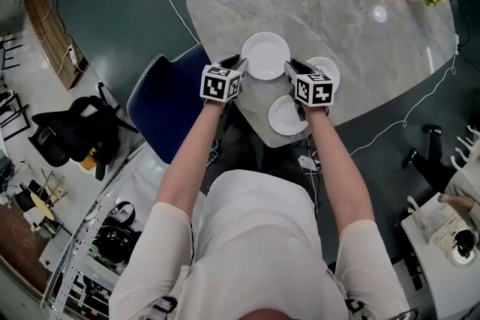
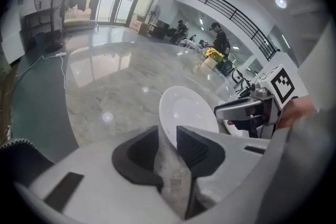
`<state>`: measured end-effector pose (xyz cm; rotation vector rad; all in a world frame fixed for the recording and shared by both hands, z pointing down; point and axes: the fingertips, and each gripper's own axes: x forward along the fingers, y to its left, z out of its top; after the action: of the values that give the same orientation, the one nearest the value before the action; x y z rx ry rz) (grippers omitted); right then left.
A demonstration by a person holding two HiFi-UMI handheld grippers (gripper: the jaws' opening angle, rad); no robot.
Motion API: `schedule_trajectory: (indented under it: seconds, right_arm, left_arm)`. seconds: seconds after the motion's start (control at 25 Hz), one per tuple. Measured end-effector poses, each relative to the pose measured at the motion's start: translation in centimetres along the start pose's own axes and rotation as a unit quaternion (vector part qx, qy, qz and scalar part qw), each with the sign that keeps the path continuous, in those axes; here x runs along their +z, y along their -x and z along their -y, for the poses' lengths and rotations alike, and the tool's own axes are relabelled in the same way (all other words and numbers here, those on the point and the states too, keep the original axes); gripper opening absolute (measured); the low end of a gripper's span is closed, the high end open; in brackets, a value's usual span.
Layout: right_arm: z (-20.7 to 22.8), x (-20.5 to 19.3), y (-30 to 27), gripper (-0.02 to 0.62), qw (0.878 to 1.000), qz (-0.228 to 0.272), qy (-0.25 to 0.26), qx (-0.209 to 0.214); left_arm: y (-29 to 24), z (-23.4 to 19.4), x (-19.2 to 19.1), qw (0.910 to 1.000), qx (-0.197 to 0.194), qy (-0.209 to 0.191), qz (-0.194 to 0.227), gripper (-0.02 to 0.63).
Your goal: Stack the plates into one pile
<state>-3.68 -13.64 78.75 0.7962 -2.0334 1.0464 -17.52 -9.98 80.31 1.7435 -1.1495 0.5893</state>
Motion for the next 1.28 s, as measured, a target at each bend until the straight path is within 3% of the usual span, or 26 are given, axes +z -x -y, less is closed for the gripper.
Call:
schedule_trajectory:
  seconds: [0.36, 0.68, 1.28]
  right_arm:
    - [0.1, 0.3, -1.3, 0.100, 0.999, -0.020, -0.041, -0.006]
    - [0.4, 0.5, -1.3, 0.069, 0.993, 0.019, -0.114, 0.019]
    - [-1.3, -0.9, 2.5, 0.057, 0.992, 0.045, -0.114, 0.040]
  left_arm:
    - [-0.3, 0.4, 0.0, 0.9994, -0.001, 0.033, 0.006, 0.115]
    - [-0.2, -0.1, -0.1, 0.9959, -0.001, 0.087, 0.023, 0.069]
    - [3.0, 2.2, -0.5, 0.9950, -0.013, 0.089, 0.045, 0.041]
